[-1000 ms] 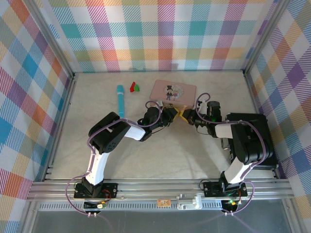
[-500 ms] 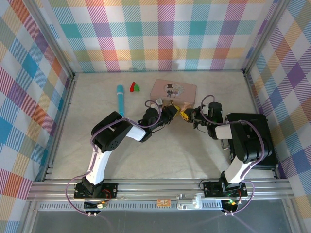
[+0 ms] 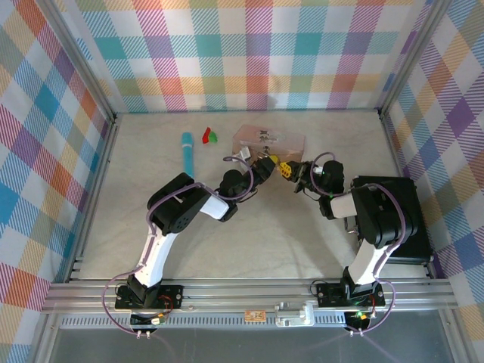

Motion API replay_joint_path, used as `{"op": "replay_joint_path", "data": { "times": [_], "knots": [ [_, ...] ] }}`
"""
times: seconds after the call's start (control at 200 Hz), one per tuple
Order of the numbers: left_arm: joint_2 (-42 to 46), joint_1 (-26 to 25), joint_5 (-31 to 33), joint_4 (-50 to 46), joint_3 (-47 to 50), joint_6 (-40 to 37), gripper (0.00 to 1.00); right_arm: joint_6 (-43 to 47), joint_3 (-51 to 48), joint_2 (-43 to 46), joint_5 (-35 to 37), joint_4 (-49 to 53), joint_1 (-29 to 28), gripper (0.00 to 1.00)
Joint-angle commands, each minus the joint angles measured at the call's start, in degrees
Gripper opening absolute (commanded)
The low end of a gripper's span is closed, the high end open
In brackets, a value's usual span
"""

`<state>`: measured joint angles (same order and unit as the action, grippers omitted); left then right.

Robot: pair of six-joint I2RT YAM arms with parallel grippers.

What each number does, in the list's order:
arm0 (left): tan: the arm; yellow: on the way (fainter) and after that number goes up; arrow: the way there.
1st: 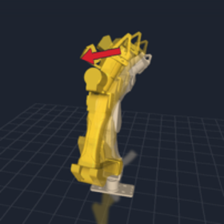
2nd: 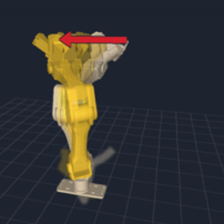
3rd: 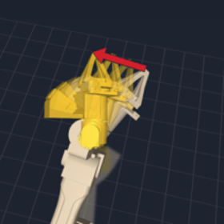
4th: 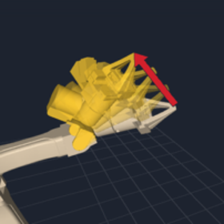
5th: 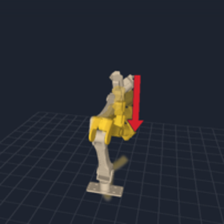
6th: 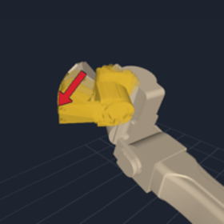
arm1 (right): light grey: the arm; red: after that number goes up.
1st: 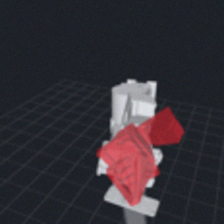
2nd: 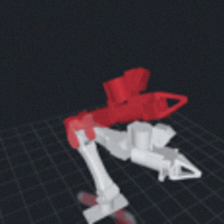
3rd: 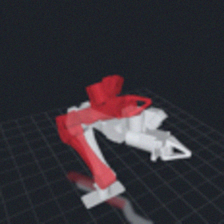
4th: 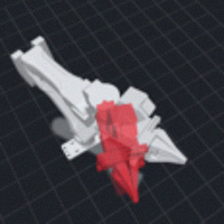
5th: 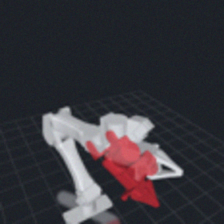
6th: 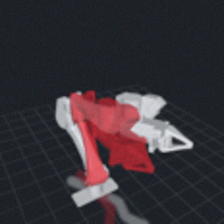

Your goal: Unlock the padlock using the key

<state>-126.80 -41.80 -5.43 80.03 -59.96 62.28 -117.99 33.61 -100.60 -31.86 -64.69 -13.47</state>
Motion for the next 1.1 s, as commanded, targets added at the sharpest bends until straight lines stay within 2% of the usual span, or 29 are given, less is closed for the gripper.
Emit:
{"op": "replay_joint_path", "data": {
  "times": [0.0, 0.085, 0.19, 0.305, 0.425, 0.555, 0.685, 0.9, 1.025, 1.095],
  "knots": [
    [-1.9, -4.3, -7.7, -1.6, -1.3, -2.8, 0.00, -17.9, 4.7, -0.1, -3.6, -10.1, -1.7, 0.00],
    [-1.7, -4.3, -6.1, -2.1, -0.8, -2.0, 0.00, -7.2, 5.1, -0.2, -8.8, -3.1, 0.0, 0.00],
    [-1.3, -4.1, -3.5, -2.7, 0.8, 0.5, 0.00, 9.9, 4.6, 1.9, -11.4, 9.6, 0.9, 0.15],
    [1.3, -4.1, -2.2, -8.5, 2.2, 1.1, 0.00, 30.4, 5.4, 7.8, -8.3, 29.8, 1.3, 0.26],
    [3.9, -4.1, -1.4, -13.5, 3.2, 1.3, 0.00, 46.1, 7.3, 13.7, -2.6, 47.3, 1.3, 0.33],
    [4.9, -4.1, -1.2, -18.6, 2.2, 2.6, 0.00, 56.0, 8.0, 17.8, 2.5, 59.1, 1.2, 0.42],
    [5.2, -4.2, -0.9, -22.7, 1.4, 2.2, 0.00, 65.8, 9.8, 19.6, 4.9, 68.1, 1.3, 0.46],
    [5.5, -3.8, -1.2, -32.4, 0.3, 0.8, 0.00, 79.9, 12.9, 23.3, 10.7, 78.3, 1.3, 0.51],
    [5.7, -3.5, -1.8, -33.8, 0.3, 0.9, 0.00, 86.4, 14.2, 25.6, 13.2, 81.7, 1.2, 0.53],
    [6.7, -3.4, -1.6, -34.5, 0.9, 0.5, 0.10, 89.7, 14.2, 26.5, 13.3, 82.0, 0.9, 0.53]
  ]
}}
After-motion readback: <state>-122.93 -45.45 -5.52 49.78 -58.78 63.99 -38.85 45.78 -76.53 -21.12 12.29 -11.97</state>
